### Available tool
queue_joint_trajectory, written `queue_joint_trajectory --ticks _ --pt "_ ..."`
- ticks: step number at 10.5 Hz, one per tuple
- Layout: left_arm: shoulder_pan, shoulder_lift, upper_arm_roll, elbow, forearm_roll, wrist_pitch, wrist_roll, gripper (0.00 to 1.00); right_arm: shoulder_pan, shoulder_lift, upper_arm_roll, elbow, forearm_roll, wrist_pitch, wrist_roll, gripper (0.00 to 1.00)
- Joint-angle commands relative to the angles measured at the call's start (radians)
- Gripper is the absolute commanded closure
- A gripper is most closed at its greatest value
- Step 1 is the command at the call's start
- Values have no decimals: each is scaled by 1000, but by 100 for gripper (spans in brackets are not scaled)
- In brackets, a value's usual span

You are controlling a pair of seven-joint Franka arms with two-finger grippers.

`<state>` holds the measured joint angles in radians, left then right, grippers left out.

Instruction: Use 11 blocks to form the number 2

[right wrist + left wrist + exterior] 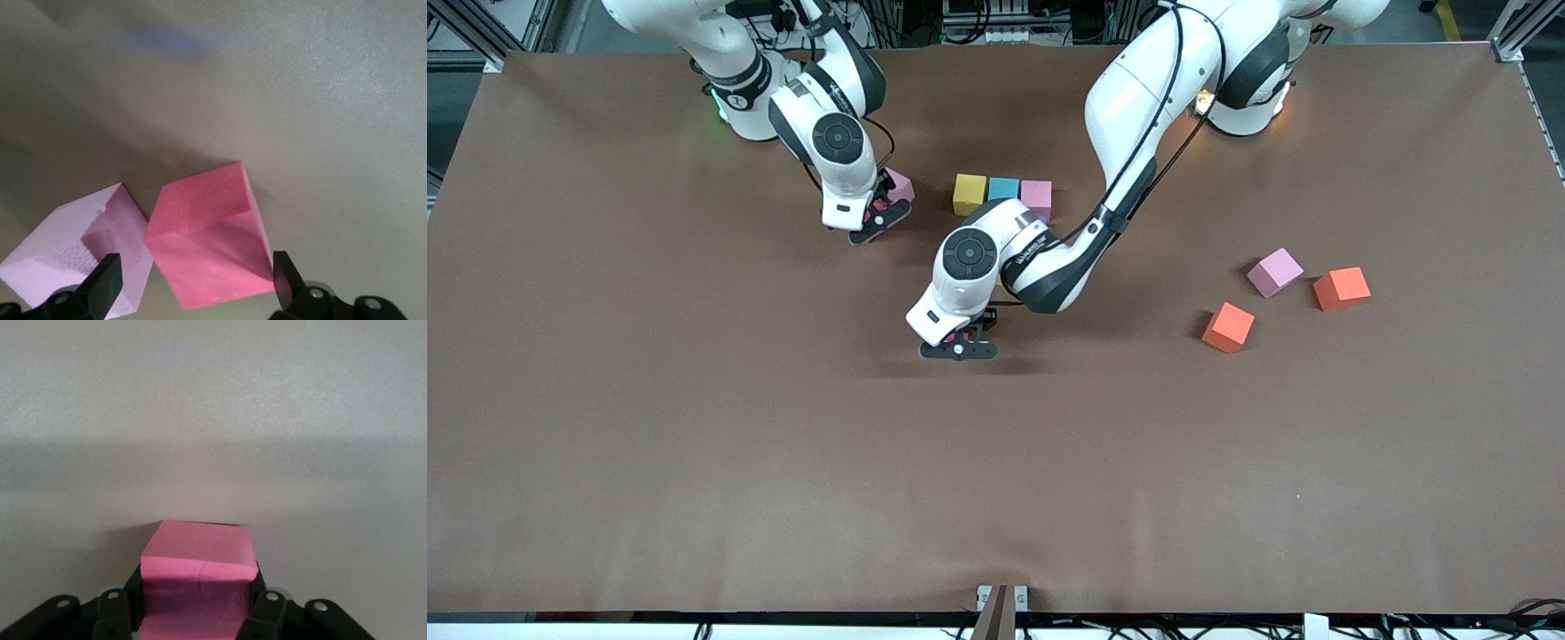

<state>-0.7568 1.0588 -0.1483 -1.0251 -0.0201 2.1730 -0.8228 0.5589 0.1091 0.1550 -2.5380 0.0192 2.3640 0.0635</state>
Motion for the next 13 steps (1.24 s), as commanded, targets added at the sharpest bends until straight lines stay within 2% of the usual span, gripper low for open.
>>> queue_joint_trajectory --ticks 1,4,5,6,7,11,13 --pt "1 3 12 -19 40 -45 17 96 10 -6 -3 1 -1 -6 13 0" --pt "-1 4 12 -19 42 -45 17 94 9 4 -5 1 -8 27 4 0" --pt "-3 6 12 -19 42 -45 16 87 9 12 -6 -1 -15 41 -1 0" --pt "-1 7 12 -21 43 -45 19 28 9 24 -8 1 -21 61 -4 0" --pt "-3 6 12 -26 48 -45 21 0 9 32 -8 -1 -44 81 -4 0" --pt "-1 -20 10 -23 42 -45 13 0 1 40 -9 -5 -87 83 -27 0" --pt "-1 -74 6 -23 32 -59 8 0 3 43 -8 -7 -88 84 -25 0"
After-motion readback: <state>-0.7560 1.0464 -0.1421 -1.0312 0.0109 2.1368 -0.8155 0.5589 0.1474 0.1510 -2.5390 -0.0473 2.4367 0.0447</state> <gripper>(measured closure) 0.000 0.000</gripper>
